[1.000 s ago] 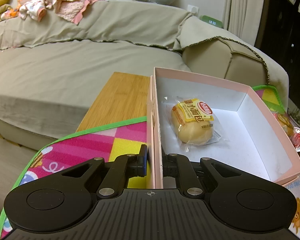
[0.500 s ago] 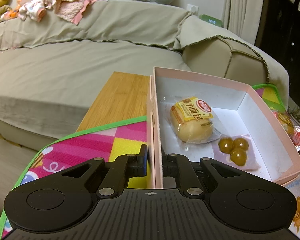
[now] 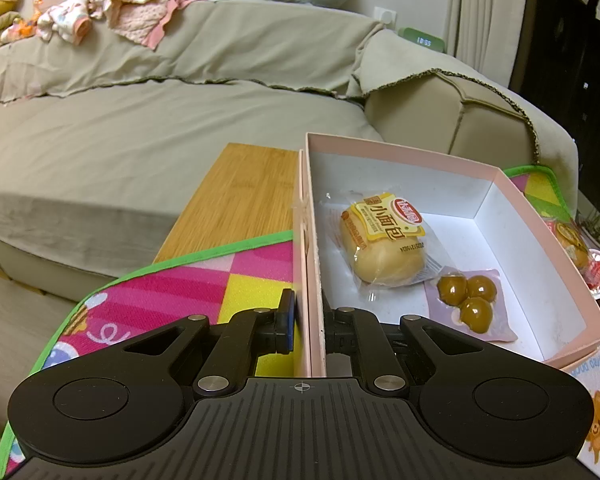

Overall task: Organize objects
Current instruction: 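Grasp the red round-label snack by its stem with the right tool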

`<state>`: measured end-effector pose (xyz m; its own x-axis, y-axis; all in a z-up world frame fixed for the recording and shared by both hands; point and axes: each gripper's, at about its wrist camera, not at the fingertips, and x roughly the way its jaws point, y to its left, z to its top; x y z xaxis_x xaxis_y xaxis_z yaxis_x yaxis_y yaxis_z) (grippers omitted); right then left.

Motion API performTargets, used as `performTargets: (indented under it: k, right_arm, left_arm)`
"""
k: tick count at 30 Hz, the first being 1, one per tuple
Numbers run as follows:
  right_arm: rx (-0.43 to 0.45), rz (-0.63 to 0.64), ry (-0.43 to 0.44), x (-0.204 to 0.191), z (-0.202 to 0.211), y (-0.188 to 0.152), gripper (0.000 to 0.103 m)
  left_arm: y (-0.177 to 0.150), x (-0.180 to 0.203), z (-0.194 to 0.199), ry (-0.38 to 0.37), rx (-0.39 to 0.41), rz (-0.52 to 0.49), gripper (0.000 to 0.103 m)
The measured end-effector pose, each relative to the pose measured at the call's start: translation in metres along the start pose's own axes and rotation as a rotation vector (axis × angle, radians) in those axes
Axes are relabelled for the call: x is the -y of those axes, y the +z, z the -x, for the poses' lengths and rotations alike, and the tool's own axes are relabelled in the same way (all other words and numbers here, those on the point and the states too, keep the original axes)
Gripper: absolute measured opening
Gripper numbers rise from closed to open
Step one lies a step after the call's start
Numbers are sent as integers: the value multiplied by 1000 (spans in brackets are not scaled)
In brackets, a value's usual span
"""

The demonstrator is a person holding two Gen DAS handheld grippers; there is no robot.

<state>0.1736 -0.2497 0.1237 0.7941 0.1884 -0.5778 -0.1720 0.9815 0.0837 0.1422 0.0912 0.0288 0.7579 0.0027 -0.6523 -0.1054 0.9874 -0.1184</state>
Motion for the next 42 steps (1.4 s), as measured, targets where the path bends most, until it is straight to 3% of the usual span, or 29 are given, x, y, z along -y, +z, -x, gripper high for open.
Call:
performTargets:
  k: [4, 9, 17, 19, 21, 25, 30, 34, 37, 41, 42]
  right_arm:
    - [-2, -72, -69, 39, -7, 3, 89]
    - [-67, -90, -83, 63, -30, -4, 94]
    - [-182, 225, -207, 36, -82, -47, 90]
    - [-225, 262, -206, 30, -91, -56, 77]
    - [-256, 287, -213, 27, -95, -64, 48]
    - [-263, 228, -202, 32, -86, -69, 30]
    - [-306, 58, -66, 41, -58, -73, 18]
    - [-371, -24, 36, 36, -38, -88, 18]
    - [-342, 30, 16, 26, -23, -95, 23]
    - [-268, 105, -28, 17, -18, -91, 58]
    - [-257, 117, -33, 15, -20, -89, 63]
  left_arm:
    - [0, 0, 0, 0, 0, -1, 11]
    - [0, 0, 0, 0, -1, 0, 11]
    - [-1, 1, 0, 0, -3, -4, 12]
    - [-1, 1, 0, 0, -2, -5, 12]
    - [-1, 1, 0, 0, -3, -5, 12]
    - [-1, 2, 1, -1, -3, -7, 12]
    - [-2, 2, 1, 1, -3, -6, 12]
    - [-2, 2, 1, 2, -2, -7, 11]
    - [-3, 1, 1, 2, 0, -1, 12]
    - [-3, 0, 1, 1, -1, -3, 12]
    - [-3, 1, 1, 3, -1, -3, 12]
